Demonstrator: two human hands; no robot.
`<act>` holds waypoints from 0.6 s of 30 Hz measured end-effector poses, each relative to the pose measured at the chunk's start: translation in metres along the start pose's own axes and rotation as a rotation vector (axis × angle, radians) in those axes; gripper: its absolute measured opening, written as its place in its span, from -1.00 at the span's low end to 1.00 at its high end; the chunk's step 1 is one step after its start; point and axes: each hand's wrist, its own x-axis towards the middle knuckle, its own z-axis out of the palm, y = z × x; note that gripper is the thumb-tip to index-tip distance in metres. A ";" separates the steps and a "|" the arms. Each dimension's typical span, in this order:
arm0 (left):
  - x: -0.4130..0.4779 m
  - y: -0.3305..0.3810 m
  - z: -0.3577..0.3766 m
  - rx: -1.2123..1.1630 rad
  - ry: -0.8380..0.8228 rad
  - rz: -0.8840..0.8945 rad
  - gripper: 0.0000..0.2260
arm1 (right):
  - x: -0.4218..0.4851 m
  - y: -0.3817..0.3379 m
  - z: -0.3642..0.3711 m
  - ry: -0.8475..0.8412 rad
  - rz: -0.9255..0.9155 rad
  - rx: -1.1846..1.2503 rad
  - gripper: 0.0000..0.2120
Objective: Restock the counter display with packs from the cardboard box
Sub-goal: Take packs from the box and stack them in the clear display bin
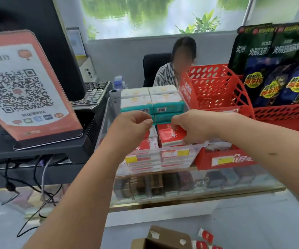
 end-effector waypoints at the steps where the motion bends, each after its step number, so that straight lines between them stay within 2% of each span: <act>1: 0.000 0.000 0.001 0.002 0.003 -0.007 -0.83 | 0.004 0.002 0.006 -0.010 -0.014 0.005 -0.61; 10: 0.001 -0.001 0.013 0.015 -0.007 -0.013 -0.81 | 0.010 0.008 0.016 -0.007 -0.052 0.093 -0.73; 18: -0.004 -0.007 0.010 -0.098 -0.113 -0.017 -0.86 | -0.025 -0.020 0.018 0.218 0.066 0.251 -0.73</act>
